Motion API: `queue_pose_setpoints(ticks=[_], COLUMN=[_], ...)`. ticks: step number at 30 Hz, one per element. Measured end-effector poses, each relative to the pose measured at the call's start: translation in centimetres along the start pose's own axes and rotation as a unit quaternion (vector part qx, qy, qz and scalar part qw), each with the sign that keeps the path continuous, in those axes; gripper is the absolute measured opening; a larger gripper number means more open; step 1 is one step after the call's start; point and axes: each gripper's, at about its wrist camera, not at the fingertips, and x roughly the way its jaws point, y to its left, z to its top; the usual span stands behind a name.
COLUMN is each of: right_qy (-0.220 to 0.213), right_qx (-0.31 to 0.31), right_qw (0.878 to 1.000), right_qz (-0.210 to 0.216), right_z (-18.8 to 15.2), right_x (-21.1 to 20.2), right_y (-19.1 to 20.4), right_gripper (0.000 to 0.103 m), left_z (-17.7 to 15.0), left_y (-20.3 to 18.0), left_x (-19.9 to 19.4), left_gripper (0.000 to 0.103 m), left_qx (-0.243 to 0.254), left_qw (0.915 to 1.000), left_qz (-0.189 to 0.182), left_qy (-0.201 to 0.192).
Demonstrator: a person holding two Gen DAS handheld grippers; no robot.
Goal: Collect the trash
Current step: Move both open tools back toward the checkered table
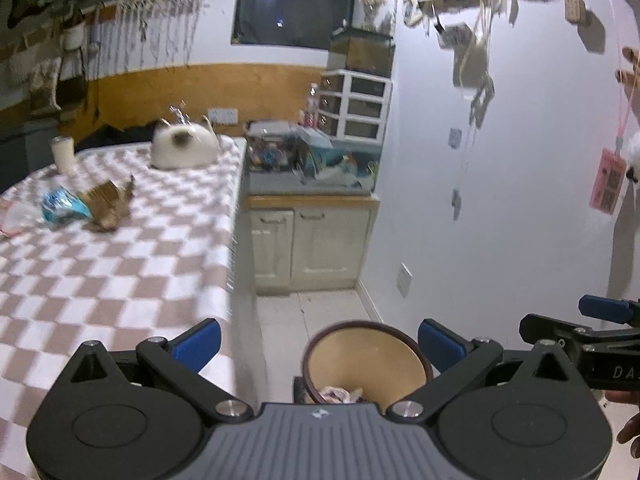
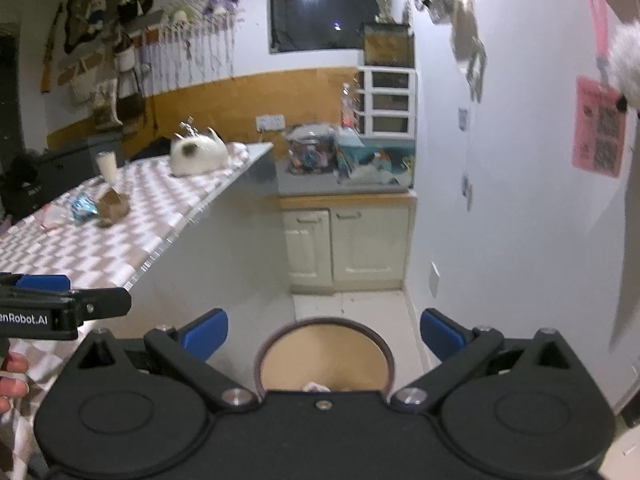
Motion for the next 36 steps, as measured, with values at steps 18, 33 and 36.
queue_pose_setpoints(ticks=[18,33,36], right_qy=[-0.052,-0.056,-0.052], right_qx=[-0.04,-0.054,-0.051], right_qw=[0.995,0.986,0.986], right_qz=[0.076,0.144,0.151], right_z=[6.3,13.5,14.8], right_x=[1.7,8.4,10.6], right_y=[11.0,22.3,24.4], right_gripper=[0.103,0.103,0.103], left_z=[5.9,11.5,13.1], left_y=[11.4,24.4,27.3], left_x=[-4.7,-1.6,0.1], left_gripper=[0.103,0.103,0.103], left_qx=[0.011,0.006,-0.012], left_qw=[0.9958,0.9917,0.9917], left_qz=[0.07,0.108,0.105], left_qy=[-0.058,-0.07,-0.072])
